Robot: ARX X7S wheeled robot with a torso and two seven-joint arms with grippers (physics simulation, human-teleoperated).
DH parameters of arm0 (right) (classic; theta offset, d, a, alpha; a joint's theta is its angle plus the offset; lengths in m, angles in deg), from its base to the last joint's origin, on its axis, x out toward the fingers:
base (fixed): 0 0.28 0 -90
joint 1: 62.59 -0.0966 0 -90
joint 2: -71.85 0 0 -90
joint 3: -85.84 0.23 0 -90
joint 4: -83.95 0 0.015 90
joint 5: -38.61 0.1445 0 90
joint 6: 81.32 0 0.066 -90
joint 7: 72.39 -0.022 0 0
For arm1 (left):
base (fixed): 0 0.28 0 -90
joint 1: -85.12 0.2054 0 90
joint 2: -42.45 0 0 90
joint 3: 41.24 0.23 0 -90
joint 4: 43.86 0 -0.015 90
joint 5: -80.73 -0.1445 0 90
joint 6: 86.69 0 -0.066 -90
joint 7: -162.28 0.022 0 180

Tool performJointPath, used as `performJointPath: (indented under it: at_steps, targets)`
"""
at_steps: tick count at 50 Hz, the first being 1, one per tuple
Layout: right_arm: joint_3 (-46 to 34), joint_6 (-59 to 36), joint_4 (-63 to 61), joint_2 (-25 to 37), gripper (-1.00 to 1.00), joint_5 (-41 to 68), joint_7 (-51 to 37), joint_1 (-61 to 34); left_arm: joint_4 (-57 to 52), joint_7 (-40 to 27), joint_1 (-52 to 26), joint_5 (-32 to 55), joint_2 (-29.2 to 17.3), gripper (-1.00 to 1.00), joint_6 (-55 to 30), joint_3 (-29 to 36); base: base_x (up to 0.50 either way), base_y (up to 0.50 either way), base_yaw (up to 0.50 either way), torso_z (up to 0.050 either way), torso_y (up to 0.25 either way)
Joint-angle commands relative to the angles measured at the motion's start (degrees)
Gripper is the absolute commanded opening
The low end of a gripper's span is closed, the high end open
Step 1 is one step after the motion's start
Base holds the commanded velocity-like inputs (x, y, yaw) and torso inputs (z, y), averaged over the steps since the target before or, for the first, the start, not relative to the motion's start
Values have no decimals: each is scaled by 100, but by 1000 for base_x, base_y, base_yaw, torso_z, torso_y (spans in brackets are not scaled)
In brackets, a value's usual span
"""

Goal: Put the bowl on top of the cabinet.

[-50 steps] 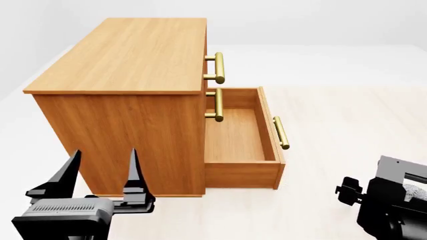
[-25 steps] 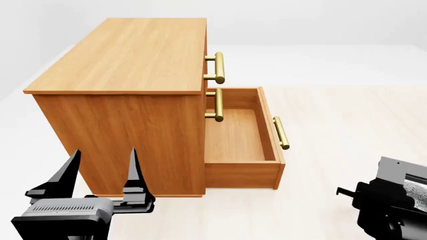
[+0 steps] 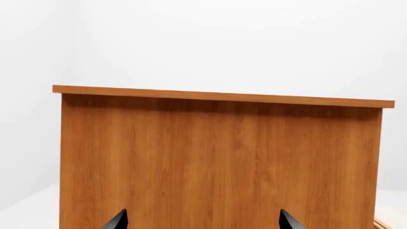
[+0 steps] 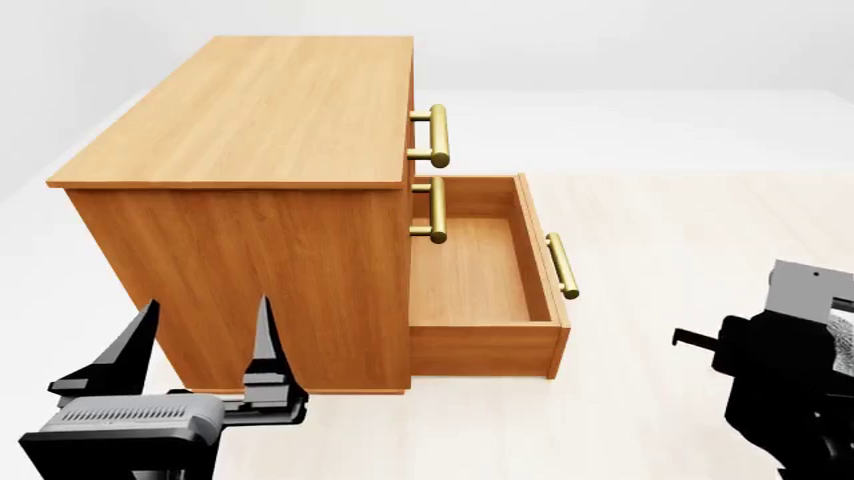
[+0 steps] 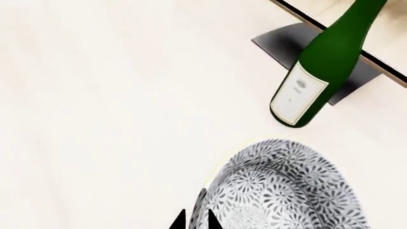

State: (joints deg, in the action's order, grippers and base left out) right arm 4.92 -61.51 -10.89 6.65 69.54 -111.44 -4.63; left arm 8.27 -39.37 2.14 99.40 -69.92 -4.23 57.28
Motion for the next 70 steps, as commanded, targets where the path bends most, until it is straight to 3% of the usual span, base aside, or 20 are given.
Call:
performJointPath:
  at_steps: [1, 22, 50, 70]
  targets:
    - [-89, -622, -716, 60, -100, 148, -182, -432, 26, -16, 0, 1, -10, 100, 22, 11, 0, 0, 0, 0, 0]
    - [-1020, -1142, 23, -380, -100, 152, -253, -2548, 53, -39, -23, 10, -28, 100, 18, 64, 0, 0, 0, 0, 0]
    - [-2711, -366, 2717, -1438, -100, -324, 410, -4978, 64, -46, -35, 102, -63, 100, 57, 74, 0, 0, 0, 0, 0]
    - [-3591, 385, 4505, -2290, -100, -589, 977, -6017, 27, -83, -22, 124, -94, 100, 50, 96, 0, 0, 0, 0, 0]
